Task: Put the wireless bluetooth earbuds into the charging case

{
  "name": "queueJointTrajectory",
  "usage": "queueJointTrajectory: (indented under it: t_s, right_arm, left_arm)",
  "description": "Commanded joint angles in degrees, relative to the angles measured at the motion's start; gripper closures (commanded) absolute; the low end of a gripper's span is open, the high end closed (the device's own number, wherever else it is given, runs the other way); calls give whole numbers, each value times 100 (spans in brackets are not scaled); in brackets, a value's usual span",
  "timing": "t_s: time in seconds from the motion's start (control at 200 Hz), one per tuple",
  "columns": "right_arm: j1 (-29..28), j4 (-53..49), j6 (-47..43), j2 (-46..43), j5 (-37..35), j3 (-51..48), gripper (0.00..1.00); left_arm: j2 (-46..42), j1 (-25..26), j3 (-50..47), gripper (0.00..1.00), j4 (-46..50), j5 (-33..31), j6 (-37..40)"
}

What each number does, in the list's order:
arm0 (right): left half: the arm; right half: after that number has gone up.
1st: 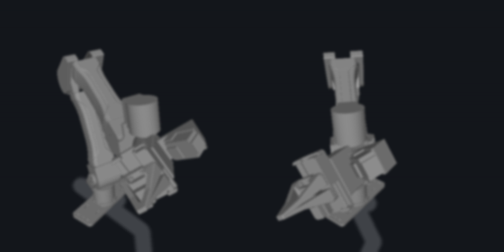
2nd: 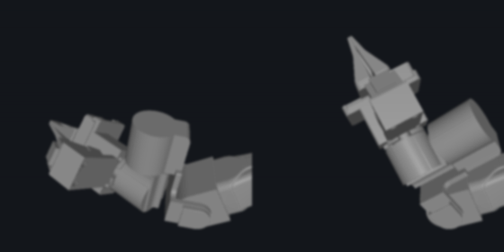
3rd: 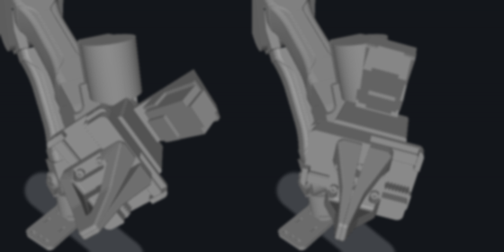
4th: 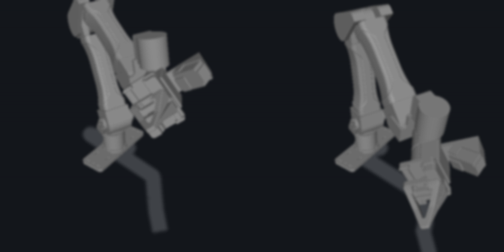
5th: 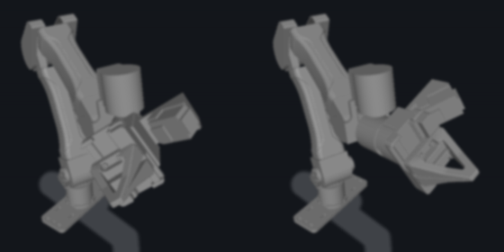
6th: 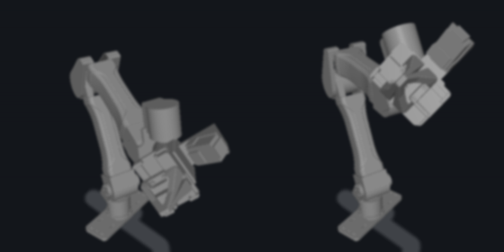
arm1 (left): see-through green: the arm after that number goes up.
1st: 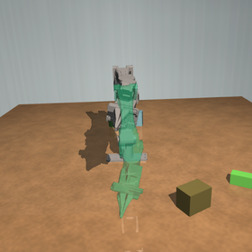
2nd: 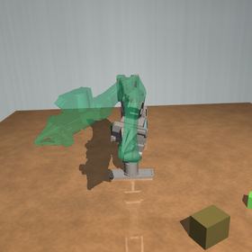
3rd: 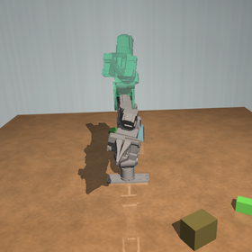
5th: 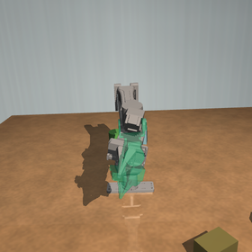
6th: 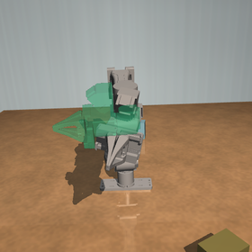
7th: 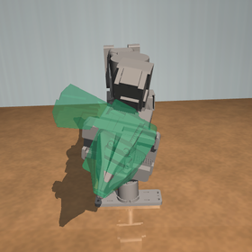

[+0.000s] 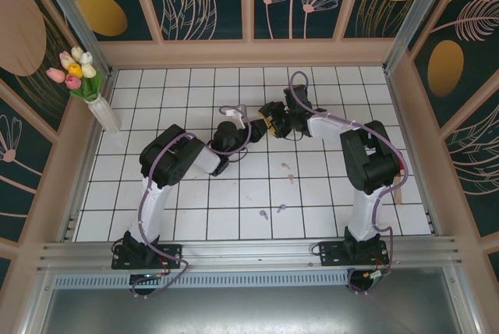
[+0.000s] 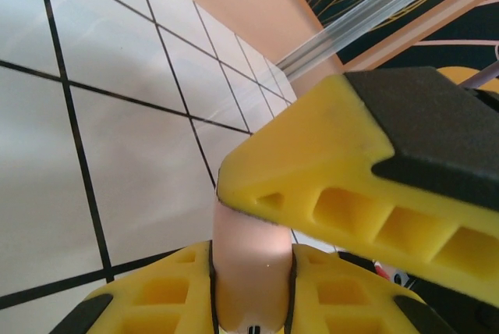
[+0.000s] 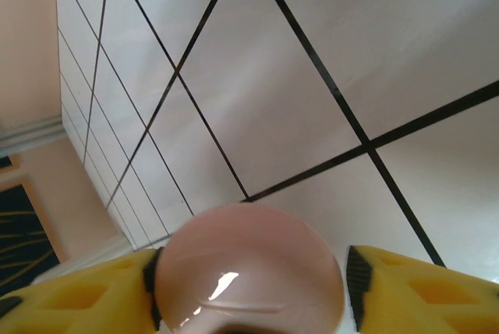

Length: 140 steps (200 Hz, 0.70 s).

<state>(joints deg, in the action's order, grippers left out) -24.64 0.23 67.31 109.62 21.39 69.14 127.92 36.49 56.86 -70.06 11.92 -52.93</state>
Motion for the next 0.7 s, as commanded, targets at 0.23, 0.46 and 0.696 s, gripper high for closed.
queueJointTrajectory:
  t_s: [0.23, 0.46, 0.696]
  right_arm:
    - [596, -179, -428, -1279, -123, -807, 25]
    - [1156, 492, -1622, -2249, -324, -1959, 25]
    - [1287, 1884, -3127, -3227, 199, -3189, 25]
  left_arm:
    - [-457, -10, -79, 92, 155, 697, 317]
    - [-948, -48, -10, 93, 1422, 1935, 1101]
    - [-1426, -244, 47, 93, 2516, 2827, 1716]
